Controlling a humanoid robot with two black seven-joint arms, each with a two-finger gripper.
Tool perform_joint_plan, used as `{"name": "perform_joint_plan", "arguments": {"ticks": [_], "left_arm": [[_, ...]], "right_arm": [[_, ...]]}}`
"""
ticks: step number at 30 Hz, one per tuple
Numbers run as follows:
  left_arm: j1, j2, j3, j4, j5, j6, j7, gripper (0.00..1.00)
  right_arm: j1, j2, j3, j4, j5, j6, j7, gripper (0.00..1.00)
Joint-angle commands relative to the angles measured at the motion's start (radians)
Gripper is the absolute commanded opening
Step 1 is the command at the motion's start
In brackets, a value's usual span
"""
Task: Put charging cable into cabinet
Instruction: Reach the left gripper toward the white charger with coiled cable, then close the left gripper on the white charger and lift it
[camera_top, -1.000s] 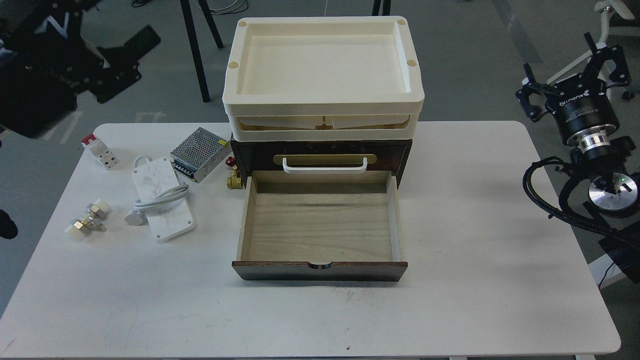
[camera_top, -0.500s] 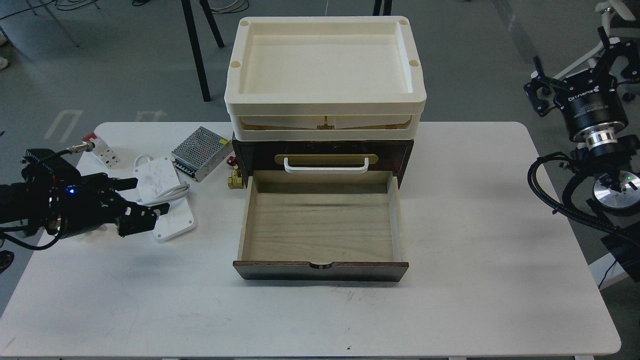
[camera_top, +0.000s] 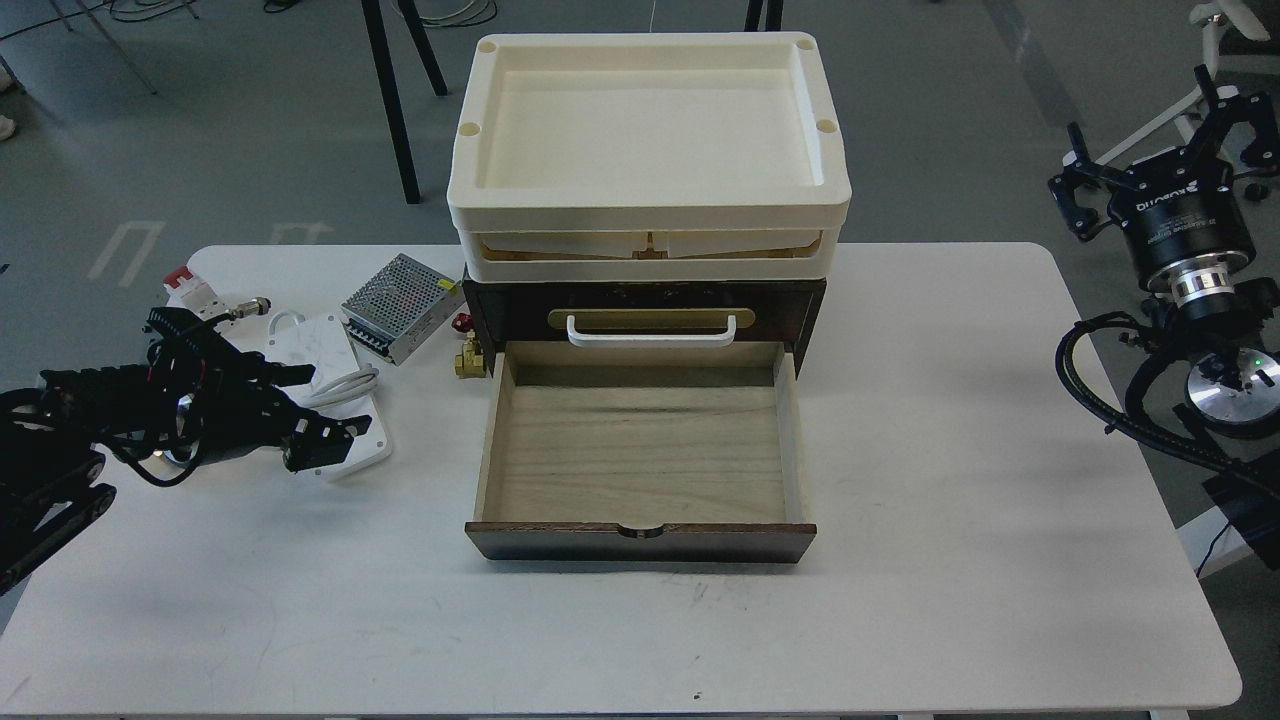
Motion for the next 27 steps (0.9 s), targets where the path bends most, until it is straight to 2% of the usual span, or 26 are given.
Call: {"name": "perform_joint_plan", "arguments": {"ticks": [1,6,10,13,15,17,19,21,27], "left_arm": [[-0.033,-0.028,0.051,0.089,0.0,0.058,0.0,0.87],[-0.058,-0.065,0.088,0.186,0.0,0.094,0.0,0.76],[-0.056,-0.07,0.106,0.194,0.0,0.115,0.0,0.58],[-0.056,-0.07,0.122,0.195,0.0,0.136,0.0,0.41],[-0.059,-0.068,0.128,0.195,0.0,0.144,0.0,0.38],[-0.059,-0.068,0.128,0.195,0.0,0.147,0.0,0.26],[-0.059,-0.07,0.129,0.197,0.0,0.152,0.0,0.2],[-0.058,-0.07,0.129,0.197,0.0,0.152,0.0,0.03],[-0.062,-0.068,0.128,0.184,0.0,0.189,0.0,0.0]], "right_arm": [[-0.002,0.0,-0.001,0.0,0.0,0.0,0.0,1.0],[-0.006,0.001,-0.002,0.0,0.0,0.0,0.0,1.0],[-0.015,0.003,-0.001,0.003,0.0,0.0,0.0,1.0],[-0.017,0.0,-0.001,0.002,0.0,0.0,0.0,1.0],[-0.022,0.0,-0.001,0.003,0.0,0.0,0.0,1.0],[-0.023,0.0,-0.001,0.003,0.0,0.0,0.0,1.0],[-0.028,-0.002,-0.001,0.003,0.0,0.0,0.0,1.0],[-0.031,-0.002,0.001,0.003,0.0,0.0,0.0,1.0],[-0.032,-0.003,0.001,0.003,0.0,0.0,0.0,1.0]]}}
